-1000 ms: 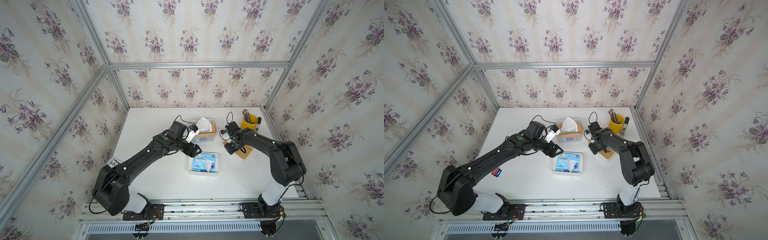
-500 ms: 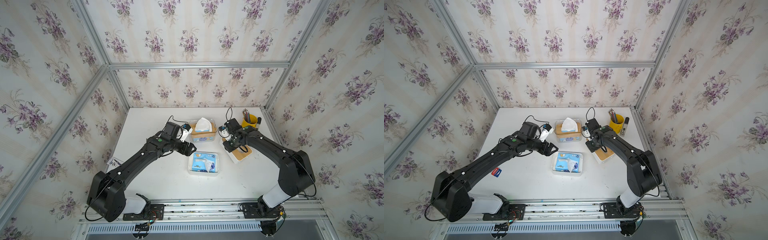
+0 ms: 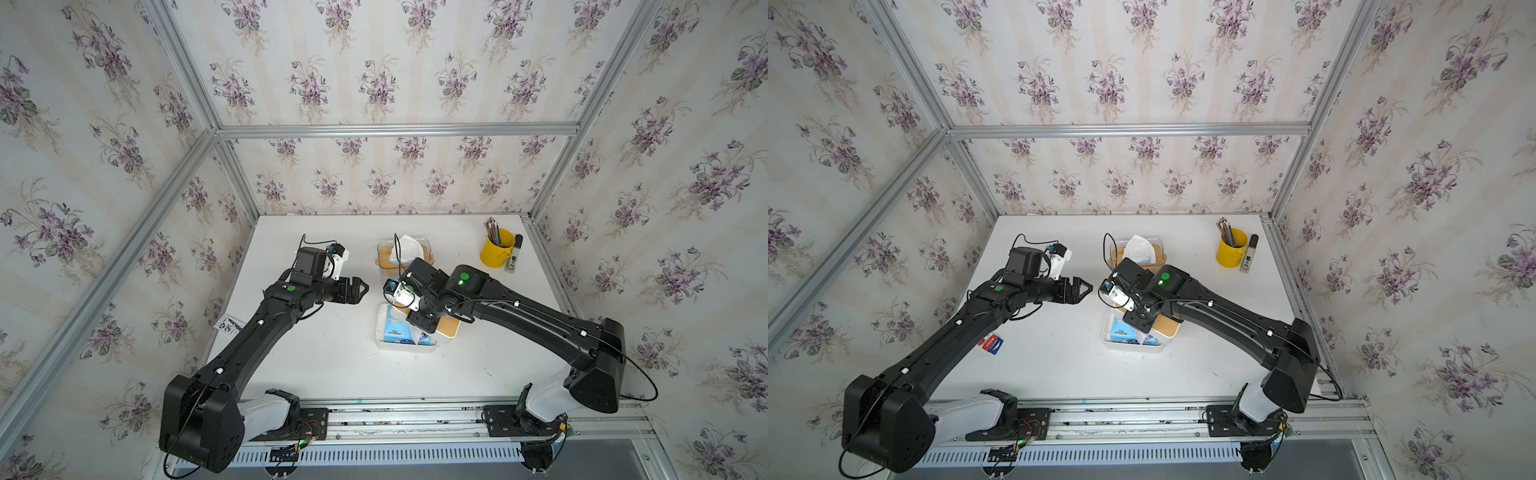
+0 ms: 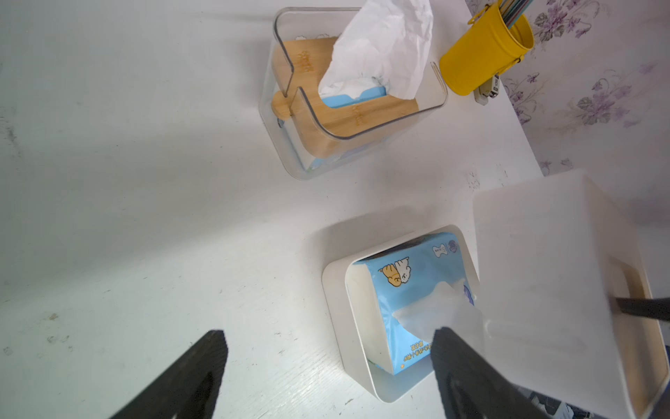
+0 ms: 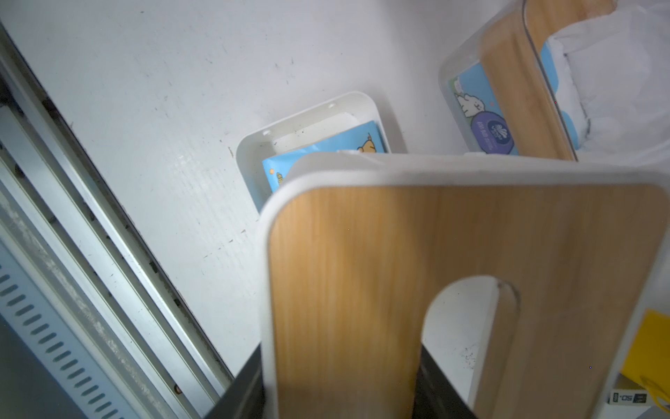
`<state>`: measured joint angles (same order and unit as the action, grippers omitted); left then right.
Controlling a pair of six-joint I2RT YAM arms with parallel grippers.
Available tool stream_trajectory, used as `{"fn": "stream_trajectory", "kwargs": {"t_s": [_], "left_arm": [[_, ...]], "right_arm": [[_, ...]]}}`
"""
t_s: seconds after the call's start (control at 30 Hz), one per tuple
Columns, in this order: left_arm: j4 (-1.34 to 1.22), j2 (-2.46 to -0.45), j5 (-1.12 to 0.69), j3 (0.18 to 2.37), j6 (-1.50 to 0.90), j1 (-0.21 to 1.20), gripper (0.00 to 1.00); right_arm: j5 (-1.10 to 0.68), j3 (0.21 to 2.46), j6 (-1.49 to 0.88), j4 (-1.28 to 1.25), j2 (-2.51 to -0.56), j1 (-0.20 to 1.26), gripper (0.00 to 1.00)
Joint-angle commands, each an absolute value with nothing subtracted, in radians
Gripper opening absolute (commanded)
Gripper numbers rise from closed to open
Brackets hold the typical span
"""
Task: Put the tissue paper into the tissue box
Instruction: Close the box lid on the tissue box.
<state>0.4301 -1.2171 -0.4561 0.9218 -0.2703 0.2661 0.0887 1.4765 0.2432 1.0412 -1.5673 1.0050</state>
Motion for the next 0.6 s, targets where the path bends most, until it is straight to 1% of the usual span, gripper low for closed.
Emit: {"fn": "stream_trajectory", "kwargs": {"t_s": [0.0,0.17,0.37,0.57], "left_arm": [[0.403,-1.202,-0.459,0.91,-0.291,0.243,0.93],[0.401,-1.2,-0.478,0.905,-0.289,0.234,0.92],[0.397,-1.203,-0.486,0.902,-0.287,0.23,0.93],[0.388,-1.199,-0.49,0.895,-0.287,0.226,0.94]], "right_arm": [[0.052,1.498,0.294,1.058,-1.584,1.031,0.23],[0.011,1.509,0.329,1.01,-1.625,1.037,0.23],[0.03,1.525,0.355,1.008,-1.71,1.037,0.23],[0.031,1.513,0.381,0.992,-1.751,1.037,0.23]]}}
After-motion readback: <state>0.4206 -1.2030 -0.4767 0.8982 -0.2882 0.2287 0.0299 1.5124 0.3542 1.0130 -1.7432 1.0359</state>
